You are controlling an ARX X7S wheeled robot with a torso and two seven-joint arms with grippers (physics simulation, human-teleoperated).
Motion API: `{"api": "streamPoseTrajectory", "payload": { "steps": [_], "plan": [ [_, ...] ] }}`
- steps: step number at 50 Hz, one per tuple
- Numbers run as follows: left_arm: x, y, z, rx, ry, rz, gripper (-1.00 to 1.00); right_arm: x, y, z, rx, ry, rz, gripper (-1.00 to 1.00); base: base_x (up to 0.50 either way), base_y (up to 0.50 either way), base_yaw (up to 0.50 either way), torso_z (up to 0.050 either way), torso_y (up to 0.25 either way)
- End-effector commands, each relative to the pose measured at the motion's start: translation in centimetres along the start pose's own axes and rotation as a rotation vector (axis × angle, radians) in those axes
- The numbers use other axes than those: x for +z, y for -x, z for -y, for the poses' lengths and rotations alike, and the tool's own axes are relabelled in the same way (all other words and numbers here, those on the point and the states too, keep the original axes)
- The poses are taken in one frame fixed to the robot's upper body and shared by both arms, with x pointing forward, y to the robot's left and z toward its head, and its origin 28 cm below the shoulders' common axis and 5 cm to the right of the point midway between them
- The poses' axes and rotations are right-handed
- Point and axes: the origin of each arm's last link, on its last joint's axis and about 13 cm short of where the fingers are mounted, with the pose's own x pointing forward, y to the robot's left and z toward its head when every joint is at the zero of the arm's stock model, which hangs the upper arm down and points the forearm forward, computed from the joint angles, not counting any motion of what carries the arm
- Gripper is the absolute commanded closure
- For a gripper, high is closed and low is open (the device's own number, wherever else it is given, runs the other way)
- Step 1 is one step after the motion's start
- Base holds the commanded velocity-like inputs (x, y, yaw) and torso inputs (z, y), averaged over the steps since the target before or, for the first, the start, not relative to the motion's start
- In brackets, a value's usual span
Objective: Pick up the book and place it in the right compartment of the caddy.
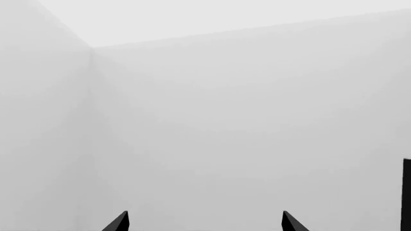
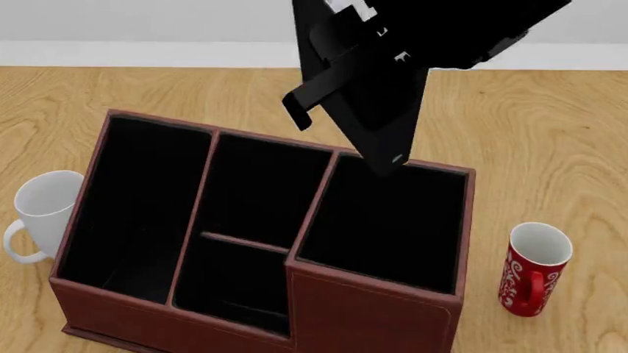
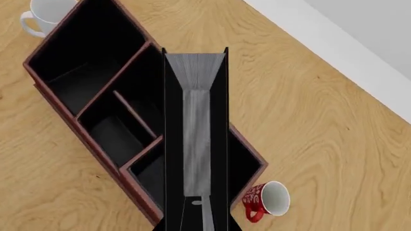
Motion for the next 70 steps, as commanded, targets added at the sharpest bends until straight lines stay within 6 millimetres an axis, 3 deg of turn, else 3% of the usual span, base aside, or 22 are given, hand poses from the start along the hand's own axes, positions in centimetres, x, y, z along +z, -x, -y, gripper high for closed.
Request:
{"api": "streamPoseTrajectory", "payload": {
  "steps": [1, 19, 52, 70],
  "plan": [
    [-0.2, 0.0, 0.1, 0.0, 0.001, -0.002, -1.0, -0.8, -2.1, 0.6, -0.057, 0.002, -0.072, 1.0, 0.0, 0.0, 0.0, 0.0, 0.0],
    [-0.4, 0.2, -0.2, 0.009, -0.003, -0.012, -1.0, -1.7, -6.4, 0.0, -0.022, 0.015, -0.121, 1.0, 0.0, 0.0, 0.0, 0.001, 0.001],
    [-0.7, 0.4, -0.2, 0.015, 0.0, -0.02, -1.0, -4.3, -8.3, 0.3, -0.058, 0.001, -0.181, 1.0, 0.0, 0.0, 0.0, 0.0, 0.001],
    [-0.6, 0.5, -0.1, 0.013, -0.003, -0.024, -1.0, -5.8, -10.3, 0.3, -0.062, -0.014, -0.205, 1.0, 0.0, 0.0, 0.0, 0.001, 0.001]
  ]
}}
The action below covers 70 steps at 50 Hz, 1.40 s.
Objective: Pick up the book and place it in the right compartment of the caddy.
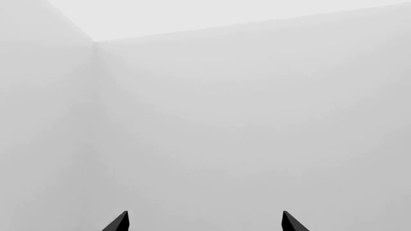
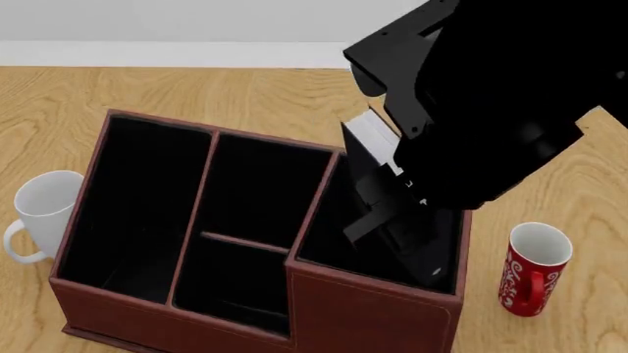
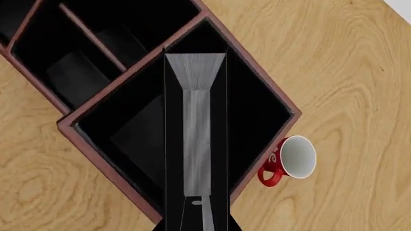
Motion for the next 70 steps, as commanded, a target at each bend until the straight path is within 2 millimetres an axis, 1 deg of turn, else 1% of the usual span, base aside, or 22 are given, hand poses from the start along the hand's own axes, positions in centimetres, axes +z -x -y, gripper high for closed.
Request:
{"api": "streamPoseTrajectory", "payload": {
  "steps": [1, 8, 17, 42, 47, 51, 52, 60, 70],
  "plan": [
    [0.0, 0.1, 0.0, 0.001, -0.003, -0.003, -1.0, -0.4, -1.0, 0.4, -0.058, -0.003, 0.009, 1.0, 0.0, 0.0, 0.0, 0.0, 0.0],
    [0.1, 0.2, 0.0, 0.003, -0.008, -0.005, -1.0, -0.5, -2.0, 0.4, -0.053, -0.003, 0.01, 1.0, 0.0, 0.0, 0.0, 0.0, 0.001],
    [0.2, 0.3, -0.1, 0.007, -0.015, -0.008, -1.0, -0.6, -3.9, 0.2, -0.032, 0.015, 0.008, 1.0, 0.0, 0.0, 0.0, 0.0, 0.001],
    [0.3, 0.2, -0.2, 0.01, -0.023, -0.008, -1.0, -1.3, -7.2, -0.1, -0.014, 0.017, -0.025, 1.0, 0.0, 0.0, 0.0, 0.0, 0.001],
    [0.3, 0.3, -0.3, 0.011, -0.024, -0.009, -1.0, -1.4, -7.6, -0.1, -0.014, 0.015, -0.029, 1.0, 0.0, 0.0, 0.0, 0.0, 0.002],
    [0.4, 0.3, -0.3, 0.012, -0.024, -0.008, -1.0, -1.2, -7.3, 0.2, -0.027, 0.01, -0.02, 1.0, 0.0, 0.0, 0.0, 0.0, 0.0],
    [0.3, 0.3, -0.3, 0.011, -0.025, -0.008, -1.0, -1.2, -7.3, 0.2, -0.029, 0.011, -0.018, -1.0, 0.0, 0.0, 0.0, 0.0, 0.0],
    [0.2, 0.3, -0.2, 0.007, -0.018, -0.008, -1.0, -1.5, -6.7, 0.2, -0.031, 0.015, -0.02, -1.0, 0.0, 0.0, 0.0, 0.0, 0.0],
    [0.2, 0.4, -0.2, 0.009, -0.017, -0.008, -1.0, -1.2, -6.4, 0.1, -0.035, 0.023, -0.015, -1.0, 0.0, 0.0, 0.0, 0.0, 0.0]
  ]
}}
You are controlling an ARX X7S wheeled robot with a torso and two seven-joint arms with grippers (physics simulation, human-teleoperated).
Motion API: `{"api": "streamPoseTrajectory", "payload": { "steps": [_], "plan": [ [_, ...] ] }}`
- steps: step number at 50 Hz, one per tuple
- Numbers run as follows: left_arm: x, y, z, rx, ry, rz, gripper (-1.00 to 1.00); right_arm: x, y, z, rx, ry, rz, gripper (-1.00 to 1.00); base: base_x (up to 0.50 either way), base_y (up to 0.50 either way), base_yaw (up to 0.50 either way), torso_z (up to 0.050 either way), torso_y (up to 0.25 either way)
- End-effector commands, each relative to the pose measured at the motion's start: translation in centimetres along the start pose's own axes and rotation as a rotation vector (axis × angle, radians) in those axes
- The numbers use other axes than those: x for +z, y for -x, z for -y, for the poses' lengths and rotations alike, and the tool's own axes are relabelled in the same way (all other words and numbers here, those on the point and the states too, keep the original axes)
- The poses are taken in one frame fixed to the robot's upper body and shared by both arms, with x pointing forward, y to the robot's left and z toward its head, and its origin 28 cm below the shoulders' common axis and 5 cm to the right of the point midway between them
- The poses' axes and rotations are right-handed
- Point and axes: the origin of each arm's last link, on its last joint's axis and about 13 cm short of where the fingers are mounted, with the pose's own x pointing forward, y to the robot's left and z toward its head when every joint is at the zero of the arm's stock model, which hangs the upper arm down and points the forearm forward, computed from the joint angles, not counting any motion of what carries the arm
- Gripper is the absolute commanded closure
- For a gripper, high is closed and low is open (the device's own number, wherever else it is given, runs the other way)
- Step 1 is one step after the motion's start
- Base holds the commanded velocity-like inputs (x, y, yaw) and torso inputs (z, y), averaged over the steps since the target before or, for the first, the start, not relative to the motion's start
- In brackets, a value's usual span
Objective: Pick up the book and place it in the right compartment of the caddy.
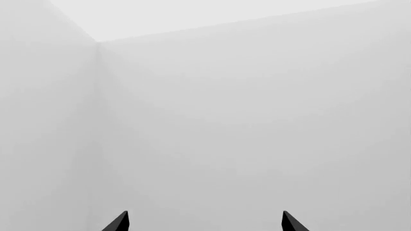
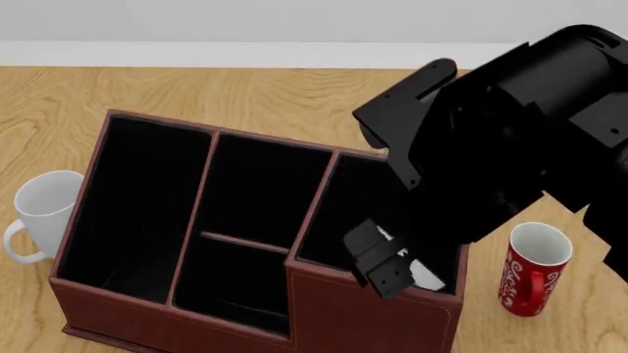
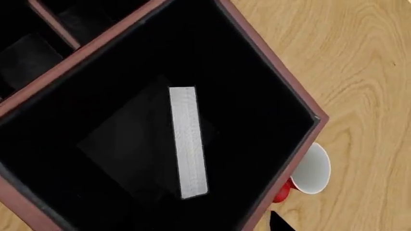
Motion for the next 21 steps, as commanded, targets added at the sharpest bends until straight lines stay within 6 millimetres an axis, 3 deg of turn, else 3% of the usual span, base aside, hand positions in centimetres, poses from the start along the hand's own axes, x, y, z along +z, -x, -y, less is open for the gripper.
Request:
{"api": "streamPoseTrajectory", "payload": {
  "steps": [1, 21],
  "plan": [
    [0.0, 0.1, 0.0, 0.002, 0.002, 0.0, -1.0, 0.3, 0.4, 0.0, -0.012, 0.009, 0.01, -1.0, 0.0, 0.0, 0.0, 0.0, 0.0],
    [-0.2, 0.1, 0.0, -0.001, 0.01, 0.001, -1.0, 0.5, 2.6, 0.1, -0.017, 0.005, 0.069, -1.0, 0.0, 0.0, 0.0, 0.0, 0.0]
  ]
}}
